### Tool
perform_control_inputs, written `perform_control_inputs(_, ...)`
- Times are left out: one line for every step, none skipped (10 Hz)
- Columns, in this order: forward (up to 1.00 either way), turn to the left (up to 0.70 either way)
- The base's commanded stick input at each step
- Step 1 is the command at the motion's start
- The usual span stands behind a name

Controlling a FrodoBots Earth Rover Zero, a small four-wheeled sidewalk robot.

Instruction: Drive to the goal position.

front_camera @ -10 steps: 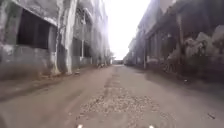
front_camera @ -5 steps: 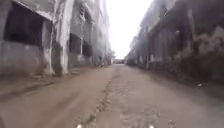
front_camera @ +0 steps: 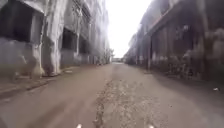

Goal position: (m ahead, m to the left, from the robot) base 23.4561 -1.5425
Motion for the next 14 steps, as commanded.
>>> perform_control_inputs(1.0, 0.02)
perform_control_inputs(1.0, 0.02)
perform_control_inputs(1.0, 0.02)
perform_control_inputs(1.0, -0.31)
perform_control_inputs(1.0, -0.08)
perform_control_inputs(1.0, 0.02)
perform_control_inputs(1.0, 0.02)
perform_control_inputs(1.0, 0.02)
perform_control_inputs(1.0, 0.02)
perform_control_inputs(1.0, 0.02)
perform_control_inputs(1.0, 0.02)
perform_control_inputs(1.0, 0.02)
perform_control_inputs(1.0, 0.02)
perform_control_inputs(1.0, 0.02)
